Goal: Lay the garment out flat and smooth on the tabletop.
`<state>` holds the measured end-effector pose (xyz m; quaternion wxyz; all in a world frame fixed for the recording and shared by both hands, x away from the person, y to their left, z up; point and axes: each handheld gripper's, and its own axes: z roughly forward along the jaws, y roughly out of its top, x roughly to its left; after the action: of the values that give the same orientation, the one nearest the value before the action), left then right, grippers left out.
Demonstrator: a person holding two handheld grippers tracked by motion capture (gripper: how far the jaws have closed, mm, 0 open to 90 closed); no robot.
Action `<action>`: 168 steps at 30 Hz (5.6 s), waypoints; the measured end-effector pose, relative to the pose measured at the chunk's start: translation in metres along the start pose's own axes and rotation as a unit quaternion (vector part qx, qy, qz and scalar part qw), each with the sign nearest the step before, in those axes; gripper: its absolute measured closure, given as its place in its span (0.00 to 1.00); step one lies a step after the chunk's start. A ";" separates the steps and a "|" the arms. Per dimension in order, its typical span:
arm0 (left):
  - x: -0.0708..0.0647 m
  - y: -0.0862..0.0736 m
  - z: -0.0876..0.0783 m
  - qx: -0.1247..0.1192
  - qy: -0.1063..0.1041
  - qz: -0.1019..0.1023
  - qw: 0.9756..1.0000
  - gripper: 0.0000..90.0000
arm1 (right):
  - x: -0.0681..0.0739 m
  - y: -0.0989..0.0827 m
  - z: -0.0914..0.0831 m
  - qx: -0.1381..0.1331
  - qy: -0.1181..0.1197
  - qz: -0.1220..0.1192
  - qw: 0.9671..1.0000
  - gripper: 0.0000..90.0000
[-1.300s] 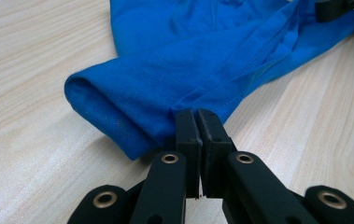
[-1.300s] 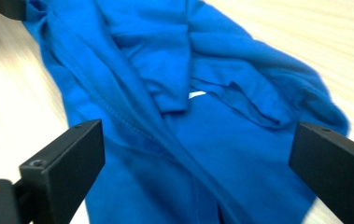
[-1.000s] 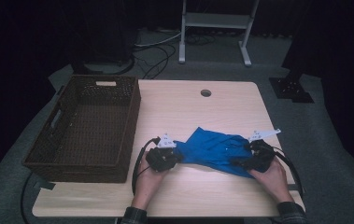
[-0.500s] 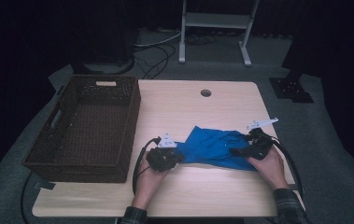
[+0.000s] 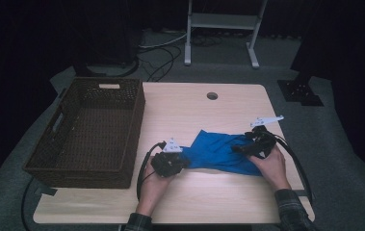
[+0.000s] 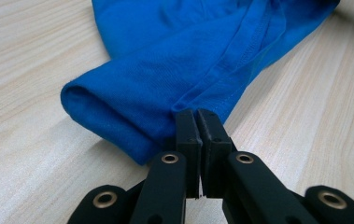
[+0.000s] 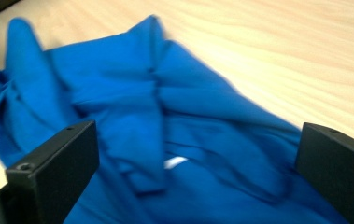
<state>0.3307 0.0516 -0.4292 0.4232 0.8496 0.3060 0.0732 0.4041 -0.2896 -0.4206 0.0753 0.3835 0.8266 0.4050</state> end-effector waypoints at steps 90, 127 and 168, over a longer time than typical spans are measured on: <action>0.005 -0.033 -0.039 0.006 0.036 -0.028 0.999 0.97 | 0.008 -0.068 -0.084 -0.036 -0.071 0.003 0.997 0.97; -0.001 -0.019 -0.023 0.000 0.061 -0.016 0.998 0.27 | 0.038 -0.087 -0.075 -0.026 -0.058 -0.023 0.998 0.02; 0.014 0.015 0.037 0.049 0.072 0.036 0.996 0.01 | 0.004 -0.051 -0.018 0.039 -0.071 -0.057 0.995 0.00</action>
<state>0.3625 0.0279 -0.4431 0.3551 0.8725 0.3077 0.1344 0.3648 -0.3173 -0.4450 0.1416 0.3664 0.8547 0.3395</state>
